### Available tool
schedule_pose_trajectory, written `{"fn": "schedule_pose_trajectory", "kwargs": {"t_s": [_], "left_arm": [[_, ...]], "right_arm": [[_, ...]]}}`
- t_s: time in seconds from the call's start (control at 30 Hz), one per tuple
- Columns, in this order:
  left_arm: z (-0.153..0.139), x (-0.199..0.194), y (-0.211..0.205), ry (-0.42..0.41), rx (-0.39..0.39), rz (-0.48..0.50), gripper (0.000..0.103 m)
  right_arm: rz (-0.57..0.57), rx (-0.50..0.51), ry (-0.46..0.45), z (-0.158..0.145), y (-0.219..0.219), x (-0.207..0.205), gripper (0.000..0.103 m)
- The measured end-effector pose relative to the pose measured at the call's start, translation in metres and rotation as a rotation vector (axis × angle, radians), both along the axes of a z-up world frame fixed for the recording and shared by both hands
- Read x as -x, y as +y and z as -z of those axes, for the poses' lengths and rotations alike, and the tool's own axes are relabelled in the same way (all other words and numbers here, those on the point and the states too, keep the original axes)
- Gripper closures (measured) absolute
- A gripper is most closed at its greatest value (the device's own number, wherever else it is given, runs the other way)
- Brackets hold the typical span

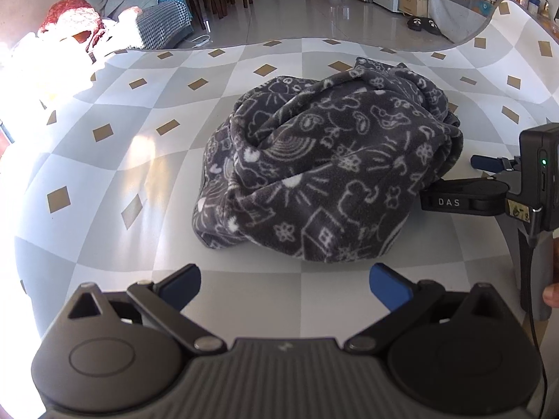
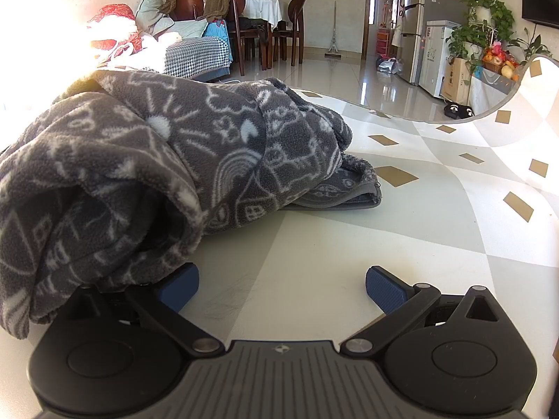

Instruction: Fold clothes

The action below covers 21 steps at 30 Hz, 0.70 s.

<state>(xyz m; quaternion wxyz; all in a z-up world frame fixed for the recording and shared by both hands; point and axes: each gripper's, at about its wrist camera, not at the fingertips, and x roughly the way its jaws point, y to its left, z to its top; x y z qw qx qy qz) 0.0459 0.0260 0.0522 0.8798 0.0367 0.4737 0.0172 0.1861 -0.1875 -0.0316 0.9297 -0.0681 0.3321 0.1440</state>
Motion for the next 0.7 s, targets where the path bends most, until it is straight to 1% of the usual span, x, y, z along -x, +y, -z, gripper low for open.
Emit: {"fn": "schedule_pose_trajectory", "kwargs": {"t_s": [0.1,0.3,0.37,0.47,0.63,0.7], "left_arm": [[0.002,-0.005,0.004,0.013,0.047,-0.021,0.000],[0.008,-0.014,0.006,0.021,0.054,-0.047,0.000],[0.012,-0.015,0.005,0.032,0.059,-0.053,0.000],[0.016,-0.017,0.004,0.045,0.059,-0.053,0.000],[0.021,-0.017,-0.002,0.059,0.055,-0.044,0.000],[0.023,-0.017,-0.004,0.063,0.049,-0.038,0.000]], "right_arm": [[0.000,0.000,0.000,0.000,0.000,0.000,0.001],[0.002,0.000,0.001,0.000,0.000,0.000,0.001],[0.022,0.001,0.008,0.000,0.000,0.002,0.001],[0.050,0.004,0.007,-0.001,-0.001,0.015,0.001],[0.046,0.004,0.009,-0.003,-0.002,0.018,0.001],[0.040,0.006,0.010,-0.003,-0.001,0.031,0.001]]}}
